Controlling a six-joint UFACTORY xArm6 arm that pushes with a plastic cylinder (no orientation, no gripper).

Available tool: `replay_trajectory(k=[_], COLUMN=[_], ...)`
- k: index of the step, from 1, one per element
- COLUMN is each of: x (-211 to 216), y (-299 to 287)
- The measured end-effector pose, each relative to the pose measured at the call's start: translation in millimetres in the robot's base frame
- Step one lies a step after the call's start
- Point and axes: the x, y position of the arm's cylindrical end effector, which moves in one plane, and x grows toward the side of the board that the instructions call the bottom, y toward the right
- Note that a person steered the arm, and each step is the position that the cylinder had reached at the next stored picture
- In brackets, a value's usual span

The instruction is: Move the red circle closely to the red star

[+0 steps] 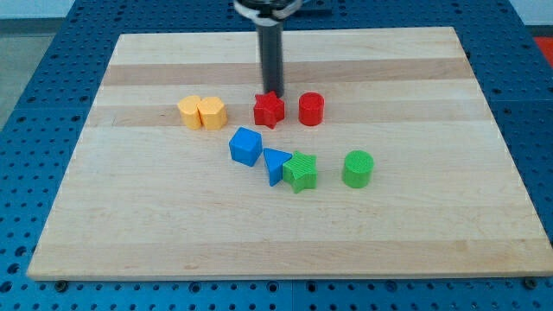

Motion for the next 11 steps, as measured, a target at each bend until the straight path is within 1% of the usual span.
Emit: replay_trajectory(k=[1, 2, 3, 4, 5, 6, 8, 9, 11], x=[-6, 10, 52, 58, 36, 29, 41, 49, 50], y=[64, 111, 111, 109, 108, 94, 73, 73, 72])
